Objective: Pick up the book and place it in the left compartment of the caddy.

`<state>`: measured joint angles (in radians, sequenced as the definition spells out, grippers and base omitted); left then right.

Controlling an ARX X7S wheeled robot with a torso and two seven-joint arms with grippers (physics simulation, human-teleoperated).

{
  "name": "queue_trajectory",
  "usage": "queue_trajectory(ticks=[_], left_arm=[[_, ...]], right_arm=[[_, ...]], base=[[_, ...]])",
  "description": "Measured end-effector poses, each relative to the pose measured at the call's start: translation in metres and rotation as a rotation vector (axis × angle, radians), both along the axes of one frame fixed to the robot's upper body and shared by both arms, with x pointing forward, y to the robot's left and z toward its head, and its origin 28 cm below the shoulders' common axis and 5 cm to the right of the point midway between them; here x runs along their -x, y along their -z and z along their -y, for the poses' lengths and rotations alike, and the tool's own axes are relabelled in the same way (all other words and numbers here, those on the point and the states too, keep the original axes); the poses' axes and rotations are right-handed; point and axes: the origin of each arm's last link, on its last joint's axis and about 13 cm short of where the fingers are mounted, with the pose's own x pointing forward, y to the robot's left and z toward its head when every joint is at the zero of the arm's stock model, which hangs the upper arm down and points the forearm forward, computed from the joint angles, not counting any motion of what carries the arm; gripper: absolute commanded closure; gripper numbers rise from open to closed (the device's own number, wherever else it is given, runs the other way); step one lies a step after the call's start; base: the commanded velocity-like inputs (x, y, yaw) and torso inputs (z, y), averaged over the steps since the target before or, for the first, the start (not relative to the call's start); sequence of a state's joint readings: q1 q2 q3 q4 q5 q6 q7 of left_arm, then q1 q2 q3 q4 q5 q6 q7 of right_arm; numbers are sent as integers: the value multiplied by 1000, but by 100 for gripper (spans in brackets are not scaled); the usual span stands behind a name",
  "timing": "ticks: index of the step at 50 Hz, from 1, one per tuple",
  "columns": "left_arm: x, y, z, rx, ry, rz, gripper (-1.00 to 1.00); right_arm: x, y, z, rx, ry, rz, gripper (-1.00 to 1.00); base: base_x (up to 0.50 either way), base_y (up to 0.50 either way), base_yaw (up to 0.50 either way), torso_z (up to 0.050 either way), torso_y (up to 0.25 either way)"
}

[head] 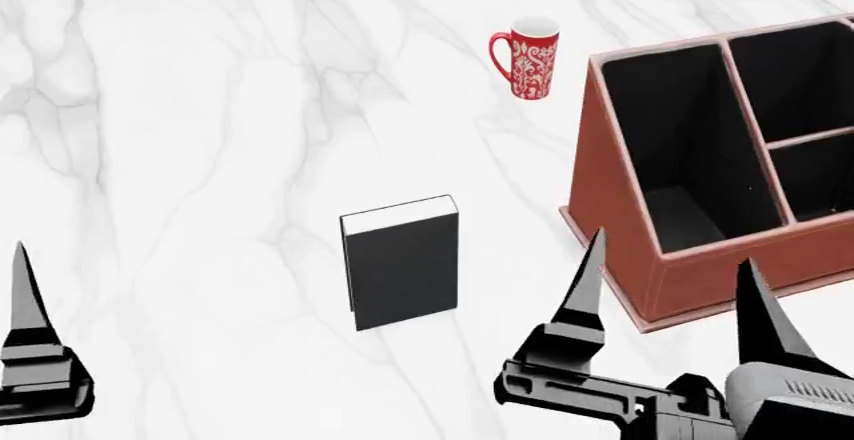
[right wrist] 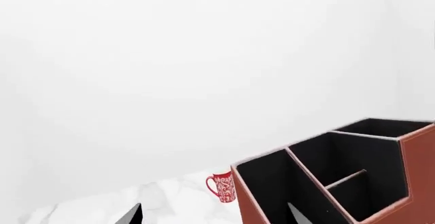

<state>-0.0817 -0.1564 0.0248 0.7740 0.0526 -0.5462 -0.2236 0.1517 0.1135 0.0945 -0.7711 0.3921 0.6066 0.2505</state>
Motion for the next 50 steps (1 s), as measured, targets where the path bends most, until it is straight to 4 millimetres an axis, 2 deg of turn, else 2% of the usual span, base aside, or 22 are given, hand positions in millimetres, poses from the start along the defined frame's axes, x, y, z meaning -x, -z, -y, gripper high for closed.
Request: queue_trajectory(ticks=[8, 15, 36, 42, 50], left_arm=[[21, -26, -1, -68, -51, 101, -100], [38, -35, -6, -119, -138, 165, -100], [63, -30, -27, -317, -377, 174, -100], [81, -22, -37, -360, -410, 167, -100], [118, -12, -49, -397, -464, 156, -100]], right_arm=[[17, -24, 3, -17, 8, 67, -100], [33, -35, 8, -18, 30, 116, -100], [44, -45, 24, -92, 132, 158, -100], [47, -49, 28, -106, 154, 177, -100], [51, -52, 32, -119, 177, 198, -100]], base=[[0, 0, 0, 0, 0], [0, 0, 0, 0, 0], [0, 0, 0, 0, 0], [0, 0, 0, 0, 0], [0, 0, 0, 0, 0]])
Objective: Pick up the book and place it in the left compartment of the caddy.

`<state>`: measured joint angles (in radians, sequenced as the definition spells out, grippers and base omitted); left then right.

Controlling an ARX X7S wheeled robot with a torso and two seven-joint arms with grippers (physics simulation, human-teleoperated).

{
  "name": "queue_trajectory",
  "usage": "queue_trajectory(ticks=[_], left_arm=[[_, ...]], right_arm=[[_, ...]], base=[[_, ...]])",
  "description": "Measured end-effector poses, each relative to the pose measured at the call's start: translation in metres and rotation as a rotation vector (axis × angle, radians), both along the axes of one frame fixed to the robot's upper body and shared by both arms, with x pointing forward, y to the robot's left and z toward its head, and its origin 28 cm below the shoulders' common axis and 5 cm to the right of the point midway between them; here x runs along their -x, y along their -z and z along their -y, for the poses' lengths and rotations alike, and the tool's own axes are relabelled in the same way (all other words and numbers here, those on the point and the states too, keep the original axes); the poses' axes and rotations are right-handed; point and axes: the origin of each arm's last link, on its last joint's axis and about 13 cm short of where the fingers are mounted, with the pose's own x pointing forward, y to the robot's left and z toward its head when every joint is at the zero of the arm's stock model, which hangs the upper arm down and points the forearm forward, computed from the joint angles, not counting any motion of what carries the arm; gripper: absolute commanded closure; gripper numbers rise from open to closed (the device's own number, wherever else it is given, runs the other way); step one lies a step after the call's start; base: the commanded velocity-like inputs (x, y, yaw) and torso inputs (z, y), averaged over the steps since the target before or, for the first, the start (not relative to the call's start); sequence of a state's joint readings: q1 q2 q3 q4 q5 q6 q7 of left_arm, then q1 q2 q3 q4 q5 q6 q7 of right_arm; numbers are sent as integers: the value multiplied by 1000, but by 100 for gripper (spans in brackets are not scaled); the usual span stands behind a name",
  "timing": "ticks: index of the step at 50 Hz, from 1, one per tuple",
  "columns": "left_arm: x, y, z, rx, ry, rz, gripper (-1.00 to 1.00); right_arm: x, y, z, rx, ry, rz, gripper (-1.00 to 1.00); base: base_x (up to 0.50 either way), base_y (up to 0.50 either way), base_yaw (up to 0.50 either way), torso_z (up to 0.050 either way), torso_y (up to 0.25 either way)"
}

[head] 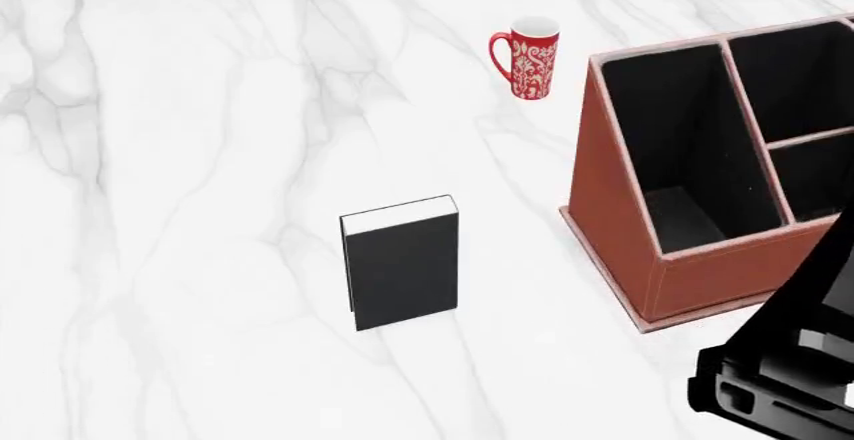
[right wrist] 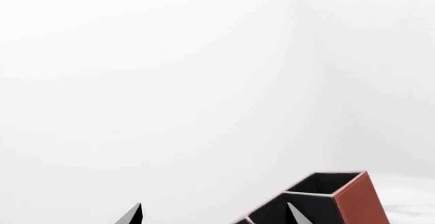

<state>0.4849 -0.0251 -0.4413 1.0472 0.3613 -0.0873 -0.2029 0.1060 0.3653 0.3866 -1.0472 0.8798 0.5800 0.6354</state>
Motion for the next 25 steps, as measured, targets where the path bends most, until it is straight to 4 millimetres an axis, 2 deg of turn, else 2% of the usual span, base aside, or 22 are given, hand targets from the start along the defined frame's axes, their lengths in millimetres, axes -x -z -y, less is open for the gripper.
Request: queue_trajectory(ticks=[6, 13, 25], left_arm=[[21, 0, -7, -11, -30, 7, -100], [33, -2, -9, -23, -41, 13, -100], [40, -4, -9, -30, -43, 19, -100]], right_arm=[[2, -2, 2, -7, 8, 11, -100], [4, -3, 3, -17, 8, 20, -100], [5, -4, 3, -29, 4, 24, -100]], base=[[0, 0, 0, 0, 0], [-45, -35, 0, 0, 0], [-343, -361, 0, 0, 0]])
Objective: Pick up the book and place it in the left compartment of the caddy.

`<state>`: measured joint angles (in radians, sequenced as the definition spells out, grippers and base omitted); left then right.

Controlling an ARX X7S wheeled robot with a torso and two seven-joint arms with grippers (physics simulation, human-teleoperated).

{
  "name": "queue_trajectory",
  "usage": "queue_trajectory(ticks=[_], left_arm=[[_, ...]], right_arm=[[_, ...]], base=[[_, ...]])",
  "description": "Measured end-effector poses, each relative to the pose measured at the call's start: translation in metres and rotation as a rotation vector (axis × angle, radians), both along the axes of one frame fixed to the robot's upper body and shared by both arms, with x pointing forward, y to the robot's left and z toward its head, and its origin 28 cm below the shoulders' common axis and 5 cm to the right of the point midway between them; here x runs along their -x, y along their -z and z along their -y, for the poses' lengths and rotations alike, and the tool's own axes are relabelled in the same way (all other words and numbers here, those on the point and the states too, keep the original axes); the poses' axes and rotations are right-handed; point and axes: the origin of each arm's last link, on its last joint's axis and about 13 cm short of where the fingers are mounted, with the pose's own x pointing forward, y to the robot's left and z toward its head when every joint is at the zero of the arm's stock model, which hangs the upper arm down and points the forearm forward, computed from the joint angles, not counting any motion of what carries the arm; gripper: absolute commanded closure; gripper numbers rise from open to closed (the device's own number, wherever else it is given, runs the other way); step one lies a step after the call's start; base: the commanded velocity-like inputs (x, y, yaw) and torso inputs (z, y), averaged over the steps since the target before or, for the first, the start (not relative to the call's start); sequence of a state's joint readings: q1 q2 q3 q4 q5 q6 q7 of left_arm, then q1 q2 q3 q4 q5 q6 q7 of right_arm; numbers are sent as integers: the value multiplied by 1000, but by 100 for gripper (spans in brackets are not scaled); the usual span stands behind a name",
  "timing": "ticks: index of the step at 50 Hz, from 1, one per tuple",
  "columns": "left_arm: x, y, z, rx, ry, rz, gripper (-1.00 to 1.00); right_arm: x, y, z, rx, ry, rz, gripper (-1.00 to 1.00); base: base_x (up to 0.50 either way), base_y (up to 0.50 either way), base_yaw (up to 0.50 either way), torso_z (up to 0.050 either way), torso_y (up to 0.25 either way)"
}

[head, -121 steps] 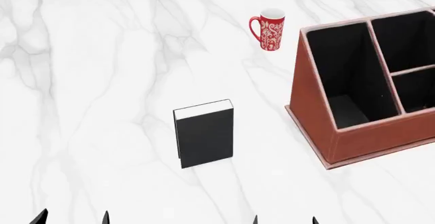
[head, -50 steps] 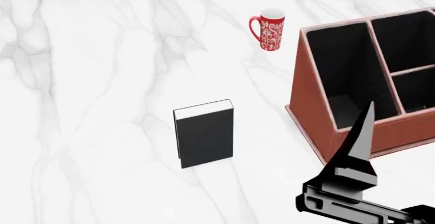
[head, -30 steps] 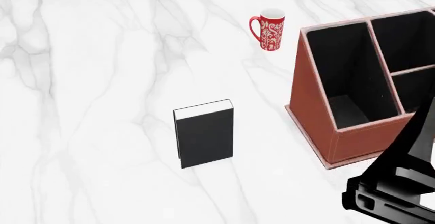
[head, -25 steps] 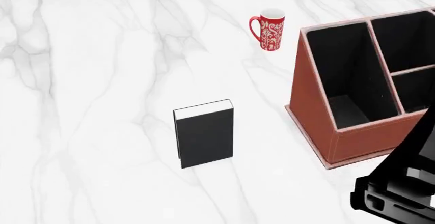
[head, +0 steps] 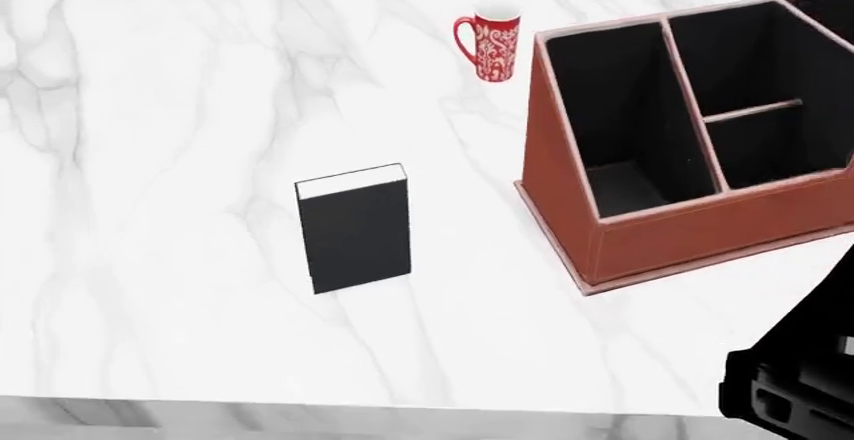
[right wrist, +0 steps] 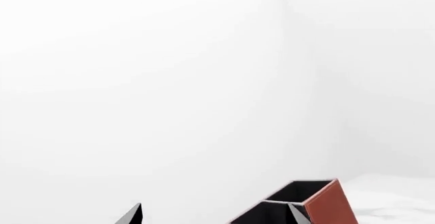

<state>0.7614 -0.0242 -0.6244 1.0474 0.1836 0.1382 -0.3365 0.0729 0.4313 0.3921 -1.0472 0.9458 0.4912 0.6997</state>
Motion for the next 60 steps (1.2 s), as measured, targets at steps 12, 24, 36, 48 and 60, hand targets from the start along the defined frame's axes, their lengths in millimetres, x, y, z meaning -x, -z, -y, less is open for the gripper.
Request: queue_trajectory(ticks=[12, 24, 36, 48, 60], left_arm=[[-2, 0, 0, -2, 0, 0, -100], [-7, 1, 0, 0, 1, -1, -100], [-10, 1, 0, 1, 2, -2, -100], [-11, 1, 0, 2, 1, -3, -100], [-13, 1, 0, 2, 0, -5, -100]], right_arm=[[1, -1, 0, -1, 1, 4, -100], [0, -1, -1, 7, 5, 6, -100], [1, -1, -1, -9, -8, 9, -100], [2, -1, -2, -8, -12, 9, -100], [1, 0, -2, 25, 9, -4, -100]], base=[[-381, -378, 0, 0, 0], [-19, -12, 0, 0, 0], [253, -426, 0, 0, 0], [296, -448, 0, 0, 0], [236, 18, 0, 0, 0]])
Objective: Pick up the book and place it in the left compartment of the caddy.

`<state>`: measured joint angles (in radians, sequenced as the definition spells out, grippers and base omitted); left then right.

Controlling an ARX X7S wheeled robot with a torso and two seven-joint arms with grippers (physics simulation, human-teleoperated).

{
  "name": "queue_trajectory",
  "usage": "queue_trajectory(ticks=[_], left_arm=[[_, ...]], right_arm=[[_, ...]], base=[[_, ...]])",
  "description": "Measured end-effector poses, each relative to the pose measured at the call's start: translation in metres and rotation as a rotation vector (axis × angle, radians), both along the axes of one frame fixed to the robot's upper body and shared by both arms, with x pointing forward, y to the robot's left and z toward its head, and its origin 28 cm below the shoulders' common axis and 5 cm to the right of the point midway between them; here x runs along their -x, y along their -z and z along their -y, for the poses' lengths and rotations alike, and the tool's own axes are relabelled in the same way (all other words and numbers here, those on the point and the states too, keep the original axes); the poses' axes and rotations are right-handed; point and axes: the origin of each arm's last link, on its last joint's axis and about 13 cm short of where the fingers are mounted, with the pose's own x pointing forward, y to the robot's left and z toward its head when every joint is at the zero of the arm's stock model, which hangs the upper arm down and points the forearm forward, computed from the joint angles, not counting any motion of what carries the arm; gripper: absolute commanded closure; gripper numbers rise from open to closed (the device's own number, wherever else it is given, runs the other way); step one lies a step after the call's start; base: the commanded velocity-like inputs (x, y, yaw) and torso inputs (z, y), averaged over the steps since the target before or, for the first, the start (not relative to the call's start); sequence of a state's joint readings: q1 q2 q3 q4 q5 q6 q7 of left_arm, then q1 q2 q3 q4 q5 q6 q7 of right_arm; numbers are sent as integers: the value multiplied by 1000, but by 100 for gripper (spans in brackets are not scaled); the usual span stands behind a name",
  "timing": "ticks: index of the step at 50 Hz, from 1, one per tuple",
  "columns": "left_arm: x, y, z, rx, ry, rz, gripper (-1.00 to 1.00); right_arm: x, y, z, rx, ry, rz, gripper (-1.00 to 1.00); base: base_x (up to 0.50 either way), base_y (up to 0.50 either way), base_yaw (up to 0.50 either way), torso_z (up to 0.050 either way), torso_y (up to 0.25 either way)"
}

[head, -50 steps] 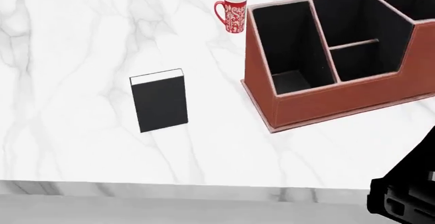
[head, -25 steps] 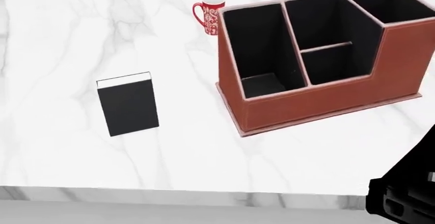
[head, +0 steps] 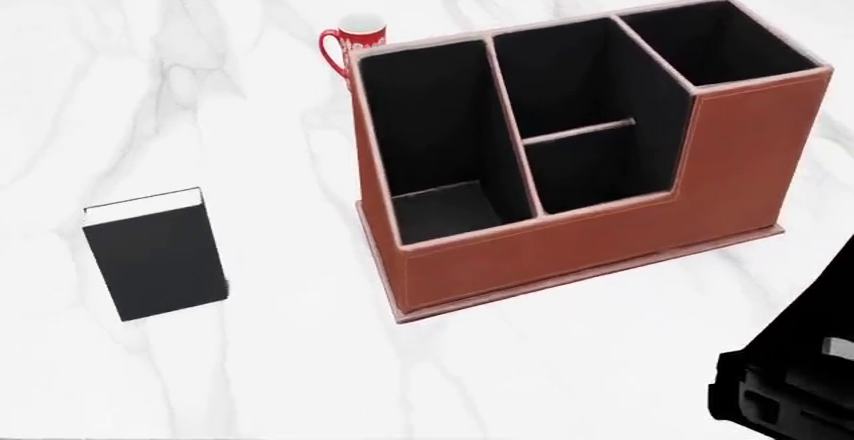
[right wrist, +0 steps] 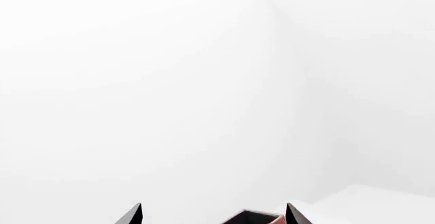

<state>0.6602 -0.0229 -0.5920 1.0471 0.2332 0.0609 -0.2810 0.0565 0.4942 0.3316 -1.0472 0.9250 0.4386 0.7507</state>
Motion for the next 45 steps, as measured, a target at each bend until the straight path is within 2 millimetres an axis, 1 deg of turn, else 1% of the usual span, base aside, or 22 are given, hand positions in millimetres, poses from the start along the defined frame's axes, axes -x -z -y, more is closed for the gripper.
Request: queue_trajectory(ticks=[31, 38, 45], left_arm=[[-4, 0, 0, 2, 3, -1, -100], [-4, 0, 0, 2, 3, -1, -100], [-4, 0, 0, 2, 2, -1, -100]], right_arm=[[-1, 1, -3, 33, -2, -11, -100], [0, 1, -3, 34, -4, -8, -100], [0, 1, -2, 43, 11, 0, -100]], base=[[500, 72, 0, 0, 1], [44, 13, 0, 0, 3], [181, 500, 0, 0, 0]])
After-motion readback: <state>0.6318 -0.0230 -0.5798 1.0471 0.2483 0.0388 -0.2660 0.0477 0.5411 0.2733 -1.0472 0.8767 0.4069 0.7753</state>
